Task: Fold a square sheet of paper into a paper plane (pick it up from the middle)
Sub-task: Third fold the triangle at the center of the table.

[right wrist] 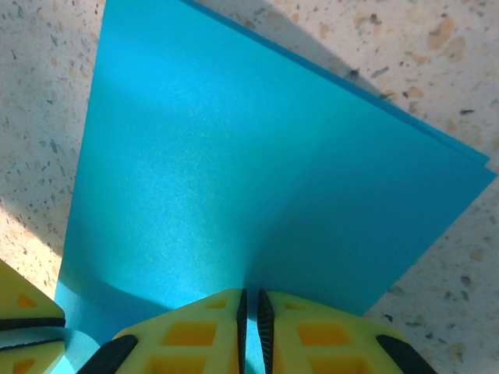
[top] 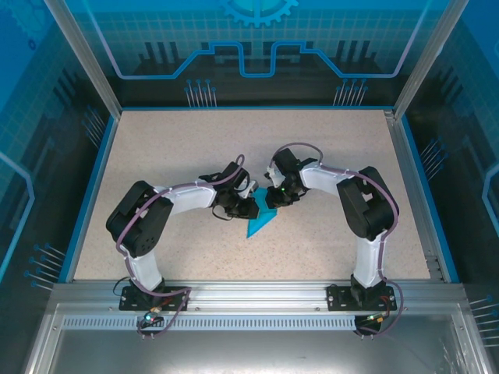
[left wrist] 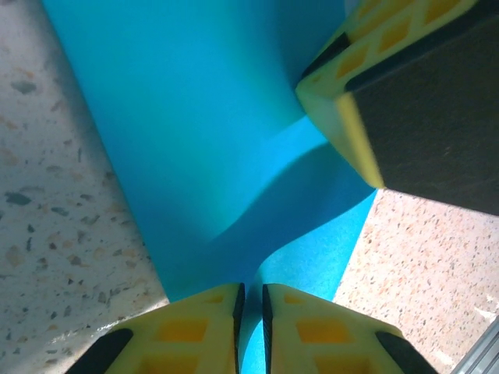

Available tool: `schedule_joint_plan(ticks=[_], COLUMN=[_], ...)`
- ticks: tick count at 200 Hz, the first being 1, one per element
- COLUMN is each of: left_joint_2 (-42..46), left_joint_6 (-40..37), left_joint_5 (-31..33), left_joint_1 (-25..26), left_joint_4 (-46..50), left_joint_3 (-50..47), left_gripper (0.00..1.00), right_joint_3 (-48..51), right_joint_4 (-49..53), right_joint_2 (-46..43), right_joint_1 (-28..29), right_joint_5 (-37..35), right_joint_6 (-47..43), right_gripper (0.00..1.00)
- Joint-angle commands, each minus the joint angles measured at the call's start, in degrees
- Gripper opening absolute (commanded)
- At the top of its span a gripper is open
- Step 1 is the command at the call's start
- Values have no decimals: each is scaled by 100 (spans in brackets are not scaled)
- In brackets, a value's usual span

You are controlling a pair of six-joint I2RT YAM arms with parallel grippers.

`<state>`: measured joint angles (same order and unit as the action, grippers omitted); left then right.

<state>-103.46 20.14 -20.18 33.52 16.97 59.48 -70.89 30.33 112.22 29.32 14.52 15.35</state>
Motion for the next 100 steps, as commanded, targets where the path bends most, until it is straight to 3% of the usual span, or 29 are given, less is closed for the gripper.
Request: schedule_joint_plan(ticks=[1,100], left_joint_2=[-77,-174], left_joint_6=[-270,-210], left_joint_5=[-106,94], left_joint_1=[-47,-41], left_joint_4=[137,70], left_joint_3=[238,59], left_gripper=[18,18], right_joint_3=[-79,-105], right_joint_4=[130,160], right_joint_2=[325,267], right_joint_1=[43,38], right_joint_5=[39,52], right_joint_6=[-188,-165], right_gripper=[17,17])
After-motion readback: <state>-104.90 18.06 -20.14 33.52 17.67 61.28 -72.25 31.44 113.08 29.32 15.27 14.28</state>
